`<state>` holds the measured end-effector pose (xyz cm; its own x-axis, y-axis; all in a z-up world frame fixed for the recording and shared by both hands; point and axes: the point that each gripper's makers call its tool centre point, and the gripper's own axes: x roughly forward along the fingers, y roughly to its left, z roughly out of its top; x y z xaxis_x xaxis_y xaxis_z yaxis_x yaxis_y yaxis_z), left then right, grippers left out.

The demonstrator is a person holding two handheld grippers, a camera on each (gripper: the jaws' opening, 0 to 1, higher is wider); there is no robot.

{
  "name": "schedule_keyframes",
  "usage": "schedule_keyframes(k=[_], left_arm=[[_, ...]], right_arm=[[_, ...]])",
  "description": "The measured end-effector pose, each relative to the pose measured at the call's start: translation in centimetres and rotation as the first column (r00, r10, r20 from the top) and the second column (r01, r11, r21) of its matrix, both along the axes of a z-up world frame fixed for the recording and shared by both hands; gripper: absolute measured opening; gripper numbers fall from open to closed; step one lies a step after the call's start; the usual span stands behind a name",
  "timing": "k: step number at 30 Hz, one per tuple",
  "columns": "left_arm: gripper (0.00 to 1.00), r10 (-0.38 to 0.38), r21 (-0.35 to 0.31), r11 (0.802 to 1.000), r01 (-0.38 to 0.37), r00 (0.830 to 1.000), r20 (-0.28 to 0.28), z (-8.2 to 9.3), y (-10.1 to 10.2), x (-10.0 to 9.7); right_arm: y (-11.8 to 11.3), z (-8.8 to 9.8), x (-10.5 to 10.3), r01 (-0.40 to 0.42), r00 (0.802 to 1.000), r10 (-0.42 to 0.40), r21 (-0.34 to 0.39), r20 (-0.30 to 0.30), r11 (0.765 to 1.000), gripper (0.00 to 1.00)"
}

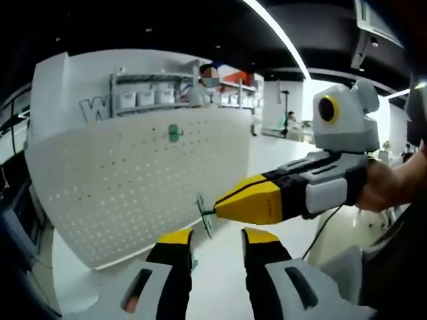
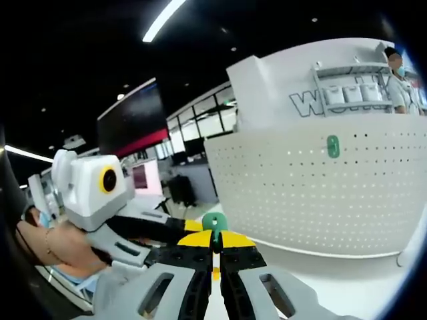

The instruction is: Insert the hook assembly into the mounting plate slot until the hook locks in place.

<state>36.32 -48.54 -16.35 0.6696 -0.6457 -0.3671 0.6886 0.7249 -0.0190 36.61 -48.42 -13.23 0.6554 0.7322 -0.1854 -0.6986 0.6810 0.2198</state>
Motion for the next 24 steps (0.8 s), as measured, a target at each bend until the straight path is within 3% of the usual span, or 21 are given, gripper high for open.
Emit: schedule_keyframes(k=[7,12,17,24], left_arm=[[0.67,0.017,-0.025,1.000,-0.018,1.000,-0.022,-0.3,0.1,-0.1],[0.73,0.004,-0.065,0.998,-0.006,0.999,-0.033,-0.1,-0.1,-0.5],[0.93,0.004,-0.075,0.997,-0.005,1.000,-0.017,0.2,-0.2,-0.6],[1.00,-0.014,-0.120,0.993,0.009,0.999,-0.034,0.4,-0.5,-1.1]], right_arm=[[-0.2,-0.3,0.1,-0.001,1.000,0.001,-0.018,0.000,1.000,0.00],[-0.4,-0.8,0.0,-0.003,1.000,0.002,-0.037,-0.007,0.999,0.00],[-0.5,-1.0,0.1,0.000,1.000,0.001,-0.052,0.007,0.999,0.00],[-0.8,-1.2,0.5,0.012,1.000,-0.011,-0.064,0.011,0.998,0.00]])
